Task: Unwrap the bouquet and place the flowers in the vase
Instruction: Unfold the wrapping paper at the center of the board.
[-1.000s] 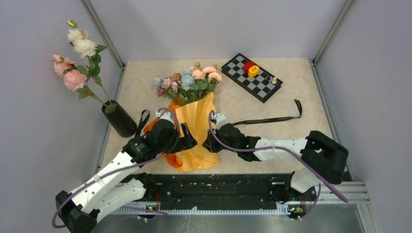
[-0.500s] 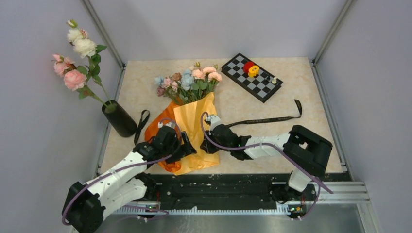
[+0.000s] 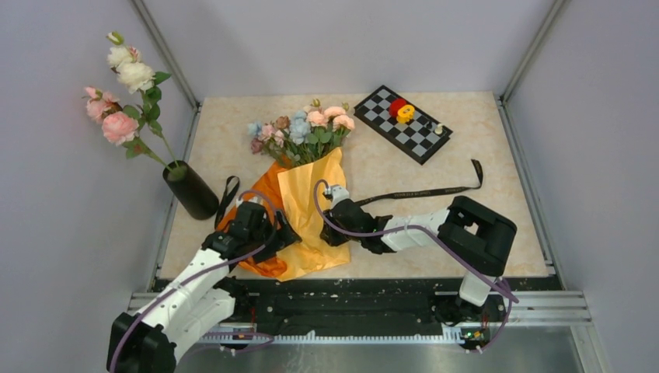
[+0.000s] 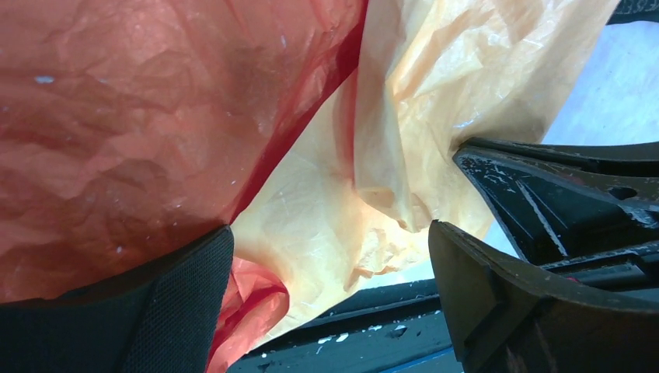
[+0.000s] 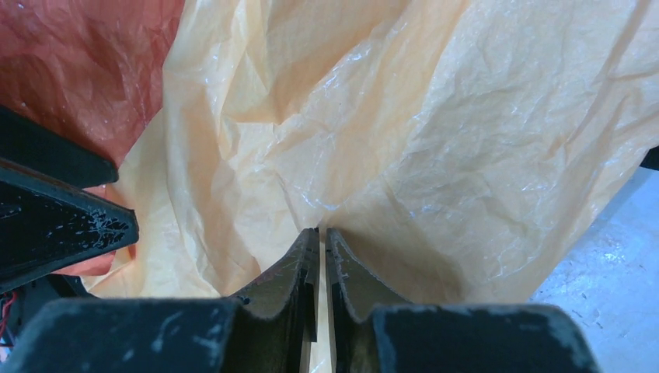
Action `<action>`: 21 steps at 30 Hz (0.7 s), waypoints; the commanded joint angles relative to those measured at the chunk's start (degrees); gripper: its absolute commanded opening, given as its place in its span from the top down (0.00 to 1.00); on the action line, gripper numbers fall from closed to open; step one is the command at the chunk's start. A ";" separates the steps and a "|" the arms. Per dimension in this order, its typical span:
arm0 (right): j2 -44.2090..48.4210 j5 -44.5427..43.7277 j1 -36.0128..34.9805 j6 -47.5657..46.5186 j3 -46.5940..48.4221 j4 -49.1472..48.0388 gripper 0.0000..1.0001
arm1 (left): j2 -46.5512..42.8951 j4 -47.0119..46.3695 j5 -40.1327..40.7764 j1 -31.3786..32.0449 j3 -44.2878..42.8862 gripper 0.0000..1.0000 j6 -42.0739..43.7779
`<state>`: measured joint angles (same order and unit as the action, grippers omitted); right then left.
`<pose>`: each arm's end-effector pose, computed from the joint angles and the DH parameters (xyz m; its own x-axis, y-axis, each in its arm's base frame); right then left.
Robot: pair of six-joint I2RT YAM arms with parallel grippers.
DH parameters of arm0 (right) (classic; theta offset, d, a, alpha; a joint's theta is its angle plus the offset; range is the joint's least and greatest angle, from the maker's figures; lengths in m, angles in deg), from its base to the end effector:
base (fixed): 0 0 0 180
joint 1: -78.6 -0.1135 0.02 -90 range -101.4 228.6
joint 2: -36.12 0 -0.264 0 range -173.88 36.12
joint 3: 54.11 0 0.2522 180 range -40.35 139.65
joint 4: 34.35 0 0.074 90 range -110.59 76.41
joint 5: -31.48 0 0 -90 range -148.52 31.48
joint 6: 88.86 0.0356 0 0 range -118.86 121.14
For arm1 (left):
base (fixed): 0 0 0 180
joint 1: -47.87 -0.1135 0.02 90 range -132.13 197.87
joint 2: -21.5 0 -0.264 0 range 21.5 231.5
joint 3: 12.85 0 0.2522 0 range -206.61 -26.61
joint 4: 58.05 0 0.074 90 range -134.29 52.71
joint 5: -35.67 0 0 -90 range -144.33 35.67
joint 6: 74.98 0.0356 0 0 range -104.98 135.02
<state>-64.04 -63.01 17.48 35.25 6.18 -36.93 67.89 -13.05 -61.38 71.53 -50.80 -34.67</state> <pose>0.1701 0.3027 0.1454 -0.7149 -0.1386 -0.6853 -0.5338 0.7413 0.4069 0.1379 -0.0652 0.1798 -0.8307 -0.4623 -0.3102 -0.2601 0.8149 -0.5180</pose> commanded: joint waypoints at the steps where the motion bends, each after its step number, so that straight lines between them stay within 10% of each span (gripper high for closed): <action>1: -1.51 -2.42 -0.73 0.21 2.58 2.13 0.91 | -1.19 3.00 0.53 -1.49 1.24 0.01 1.02; 21: -1.54 -4.25 -0.58 0.09 3.27 3.99 0.91 | -8.86 13.20 18.22 -5.99 -0.57 0.01 -9.73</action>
<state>-64.57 -65.20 17.46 35.75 7.47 -34.61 62.08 -1.51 -46.91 66.57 -50.41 -40.94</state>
